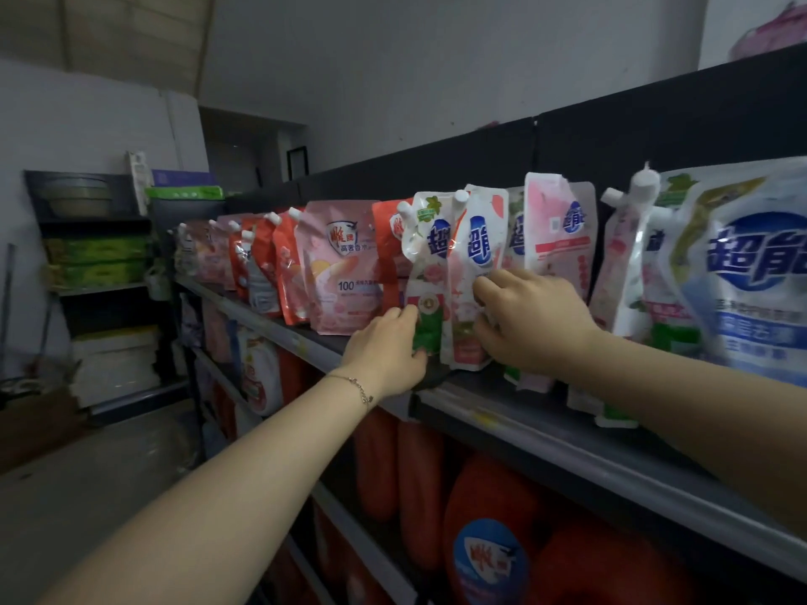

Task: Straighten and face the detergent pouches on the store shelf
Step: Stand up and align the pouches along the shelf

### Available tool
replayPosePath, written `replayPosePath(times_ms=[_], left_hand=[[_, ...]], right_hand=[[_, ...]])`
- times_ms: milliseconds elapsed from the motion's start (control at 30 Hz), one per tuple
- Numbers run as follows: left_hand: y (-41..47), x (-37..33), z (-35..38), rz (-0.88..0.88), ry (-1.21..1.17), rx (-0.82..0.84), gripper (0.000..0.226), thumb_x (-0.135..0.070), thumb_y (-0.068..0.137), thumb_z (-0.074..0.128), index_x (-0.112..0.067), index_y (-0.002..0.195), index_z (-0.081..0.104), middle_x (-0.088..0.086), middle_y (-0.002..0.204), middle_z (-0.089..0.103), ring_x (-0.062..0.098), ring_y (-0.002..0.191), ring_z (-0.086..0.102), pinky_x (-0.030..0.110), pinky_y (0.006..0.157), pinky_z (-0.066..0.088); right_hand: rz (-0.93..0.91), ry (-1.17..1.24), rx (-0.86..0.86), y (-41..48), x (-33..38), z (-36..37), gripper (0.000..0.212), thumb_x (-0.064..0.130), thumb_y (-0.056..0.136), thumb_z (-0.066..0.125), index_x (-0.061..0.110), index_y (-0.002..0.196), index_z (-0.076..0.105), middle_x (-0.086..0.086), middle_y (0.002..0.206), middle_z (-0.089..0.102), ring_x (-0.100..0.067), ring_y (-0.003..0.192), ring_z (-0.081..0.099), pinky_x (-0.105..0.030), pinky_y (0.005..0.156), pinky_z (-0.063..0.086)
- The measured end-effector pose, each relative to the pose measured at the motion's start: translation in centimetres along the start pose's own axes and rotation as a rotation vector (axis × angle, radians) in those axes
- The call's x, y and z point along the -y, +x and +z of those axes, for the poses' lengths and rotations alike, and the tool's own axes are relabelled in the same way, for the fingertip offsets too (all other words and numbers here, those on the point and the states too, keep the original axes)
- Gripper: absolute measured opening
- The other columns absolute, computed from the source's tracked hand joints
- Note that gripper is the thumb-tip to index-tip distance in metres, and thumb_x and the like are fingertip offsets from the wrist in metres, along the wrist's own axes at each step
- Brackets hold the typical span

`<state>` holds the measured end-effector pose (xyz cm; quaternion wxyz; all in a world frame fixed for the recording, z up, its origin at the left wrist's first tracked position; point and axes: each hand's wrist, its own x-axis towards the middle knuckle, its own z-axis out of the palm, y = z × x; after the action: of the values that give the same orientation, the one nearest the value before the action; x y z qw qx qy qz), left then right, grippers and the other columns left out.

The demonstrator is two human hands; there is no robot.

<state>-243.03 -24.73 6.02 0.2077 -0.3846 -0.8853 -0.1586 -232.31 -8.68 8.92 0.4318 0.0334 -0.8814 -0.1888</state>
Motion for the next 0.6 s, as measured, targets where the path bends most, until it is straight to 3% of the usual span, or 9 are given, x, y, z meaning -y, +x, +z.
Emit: replayPosePath(times_ms=[133,367,500,600], left_hand=[[0.6,4.2,-0.5,0.001,0.013,-0.018,0.034,-0.03,0.091,0.052,-0.016,0.12,0.044,0.006,0.124,0.051,0.029,0.115,0.051,0.043,0.087,0.047],[-0.1,12.7,-1.5,-0.019,0.048,-0.057,0.034,-0.033,0.091,0.051,-0.017,0.121,0.046,0.004,0.125,0.051,0.027,0.115,0.051,0.041,0.088,0.047],[-1.1,17.9,-2.2,-0.045,0.092,-0.051,0.023,-0.032,0.092,0.05,-0.018,0.107,0.041,0.002,0.107,0.048,0.028,0.107,0.052,0.038,0.077,0.045],[-1.7,21.6,-2.5,-0.075,0.097,-0.041,0.022,-0.033,0.093,0.05,-0.018,0.106,0.04,-0.001,0.106,0.048,0.026,0.104,0.053,0.038,0.078,0.047]], right_hand=[[-0.02,0.019,-0.024,2.8,2.9,2.6,0.015,0.023,0.075,0.061,0.01,0.072,0.054,-0.004,0.063,0.055,-0.029,0.055,0.057,-0.022,0.042,0.027],[-0.033,0.056,-0.083,7.8,9.3,7.1,0.017,0.028,0.073,0.055,0.01,0.072,0.054,-0.005,0.064,0.057,-0.03,0.056,0.059,-0.024,0.042,0.028],[-0.047,0.093,-0.099,10.6,13.4,9.6,0.019,0.022,0.07,0.067,0.011,0.07,0.051,-0.004,0.062,0.055,-0.029,0.055,0.057,-0.017,0.046,0.015],[-0.065,0.152,-0.101,12.6,16.5,11.3,0.015,0.025,0.071,0.058,0.011,0.069,0.052,-0.004,0.06,0.052,-0.03,0.053,0.056,-0.021,0.042,0.023]])
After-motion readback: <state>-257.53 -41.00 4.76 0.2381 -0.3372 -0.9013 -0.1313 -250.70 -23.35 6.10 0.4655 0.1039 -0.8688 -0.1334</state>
